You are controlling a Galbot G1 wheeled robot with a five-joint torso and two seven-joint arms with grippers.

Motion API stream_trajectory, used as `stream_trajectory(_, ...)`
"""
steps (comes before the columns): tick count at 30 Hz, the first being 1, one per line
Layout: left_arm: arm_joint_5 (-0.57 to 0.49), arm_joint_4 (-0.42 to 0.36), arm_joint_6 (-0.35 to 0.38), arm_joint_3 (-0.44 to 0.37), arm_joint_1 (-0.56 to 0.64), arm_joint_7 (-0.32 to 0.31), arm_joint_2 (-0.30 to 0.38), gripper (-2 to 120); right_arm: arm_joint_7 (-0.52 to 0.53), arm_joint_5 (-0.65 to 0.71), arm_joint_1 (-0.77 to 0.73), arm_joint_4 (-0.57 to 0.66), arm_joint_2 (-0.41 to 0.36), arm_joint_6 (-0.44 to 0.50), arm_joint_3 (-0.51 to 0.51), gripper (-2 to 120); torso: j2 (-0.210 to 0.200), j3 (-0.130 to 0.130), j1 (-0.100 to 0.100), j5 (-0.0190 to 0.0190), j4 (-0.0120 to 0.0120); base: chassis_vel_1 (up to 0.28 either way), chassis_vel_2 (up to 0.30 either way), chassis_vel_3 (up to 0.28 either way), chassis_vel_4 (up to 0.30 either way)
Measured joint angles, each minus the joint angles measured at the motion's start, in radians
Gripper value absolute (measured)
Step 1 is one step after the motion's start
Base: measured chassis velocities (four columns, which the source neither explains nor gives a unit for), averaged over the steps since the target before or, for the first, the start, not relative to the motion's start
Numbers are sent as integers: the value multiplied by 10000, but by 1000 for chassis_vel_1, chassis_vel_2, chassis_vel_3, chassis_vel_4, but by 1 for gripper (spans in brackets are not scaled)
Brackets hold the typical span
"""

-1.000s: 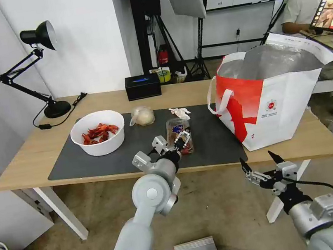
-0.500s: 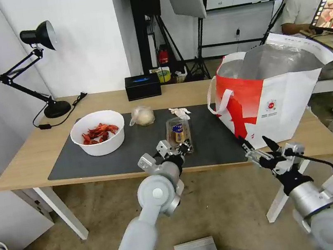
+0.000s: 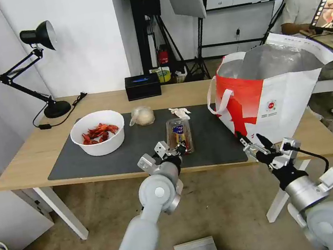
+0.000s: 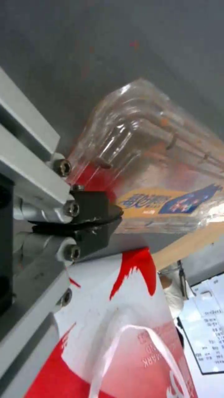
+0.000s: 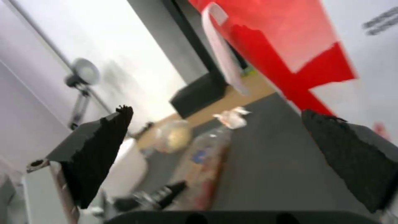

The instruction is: Pick up the trash from the table and place it into the takeout bag.

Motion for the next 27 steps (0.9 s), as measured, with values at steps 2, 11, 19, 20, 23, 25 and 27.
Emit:
stream_trajectory(2,156,23,-1,13,11,68,10,0,52,319,170,-56,-59,-95,-33,100,0,0,0,1,0,0,0,0,0)
stream_trajectory(11,519,-30,-18,28,121,302,69,0,1171,2311,1210,-511,-215,-730,-415,100,0,-1,0,0,0,0,0,0,0)
stream_trajectory(19,512,-86,-29,34,92,295,82,0,1936,3093,2012,-1171,-194,-1330,-837,100,0,0,0,0,0,0,0,0,0)
stream_trajectory(20,511,-86,-30,52,89,291,78,0,2052,3271,2130,-1248,-185,-1457,-854,100,0,-1,0,0,0,0,0,0,0)
stream_trajectory(23,509,-57,-33,84,80,285,65,0,2236,3634,2376,-1431,-177,-1724,-870,100,0,0,0,0,0,0,0,0,0)
stream_trajectory(25,567,5,-37,157,70,280,57,0,2388,3943,2597,-1643,-193,-1984,-888,100,0,0,1,0,-1,0,0,0,0)
stream_trajectory(27,605,14,-38,171,70,283,60,0,2417,4014,2650,-1690,-200,-2033,-900,100,0,0,0,0,-1,0,0,0,0)
